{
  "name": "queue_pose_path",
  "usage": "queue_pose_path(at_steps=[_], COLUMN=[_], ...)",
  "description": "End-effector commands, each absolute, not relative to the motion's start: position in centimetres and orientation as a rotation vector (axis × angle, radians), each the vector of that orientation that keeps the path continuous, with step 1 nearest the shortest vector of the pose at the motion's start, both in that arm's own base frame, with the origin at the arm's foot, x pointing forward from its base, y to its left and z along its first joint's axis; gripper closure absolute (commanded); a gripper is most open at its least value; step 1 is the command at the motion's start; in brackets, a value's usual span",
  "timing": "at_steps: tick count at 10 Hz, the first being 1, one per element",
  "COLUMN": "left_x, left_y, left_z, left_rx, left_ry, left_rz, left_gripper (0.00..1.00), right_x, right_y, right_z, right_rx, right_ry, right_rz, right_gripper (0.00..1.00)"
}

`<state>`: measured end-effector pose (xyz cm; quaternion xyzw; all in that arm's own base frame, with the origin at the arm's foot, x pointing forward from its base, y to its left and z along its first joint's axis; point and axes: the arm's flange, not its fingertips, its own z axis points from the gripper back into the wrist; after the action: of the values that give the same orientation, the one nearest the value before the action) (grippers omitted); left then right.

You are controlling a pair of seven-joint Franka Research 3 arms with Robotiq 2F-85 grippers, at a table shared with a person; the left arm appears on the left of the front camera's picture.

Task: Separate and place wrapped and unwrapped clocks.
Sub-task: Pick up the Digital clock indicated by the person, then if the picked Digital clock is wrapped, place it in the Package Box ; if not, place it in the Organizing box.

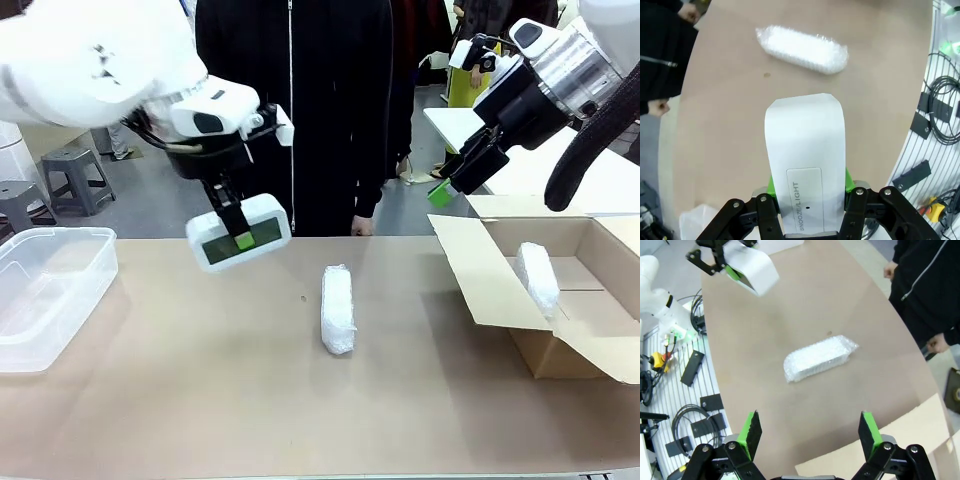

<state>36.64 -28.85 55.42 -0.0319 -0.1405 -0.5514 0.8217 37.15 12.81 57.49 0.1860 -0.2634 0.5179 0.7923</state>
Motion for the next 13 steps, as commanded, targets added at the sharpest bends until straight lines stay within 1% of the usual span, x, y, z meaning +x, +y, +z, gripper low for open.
queue_pose_path(at_steps=[1, 2, 3, 13], left_x=[36.2, 37.6, 36.0, 36.0], left_y=[-27.8, -27.7, -28.1, -28.1], left_z=[55.2, 54.0, 56.2, 56.2], left_rx=[-0.03, -0.071, -0.045, -0.045], left_ry=[-0.274, -0.22, -0.294, -0.294], left_rz=[-1.135, -1.181, -1.157, -1.157], left_gripper=[0.74, 0.74, 0.74, 0.74], right_x=[37.4, 37.4, 37.4, 37.4], right_y=[12.9, 12.9, 12.9, 12.9], right_z=[57.6, 57.6, 57.6, 57.6], right_rx=[0.423, 0.423, 0.423, 0.423], right_ry=[-0.567, -0.567, -0.567, -0.567], right_rz=[1.12, 1.12, 1.12, 1.12], right_gripper=[0.0, 0.0, 0.0, 0.0])
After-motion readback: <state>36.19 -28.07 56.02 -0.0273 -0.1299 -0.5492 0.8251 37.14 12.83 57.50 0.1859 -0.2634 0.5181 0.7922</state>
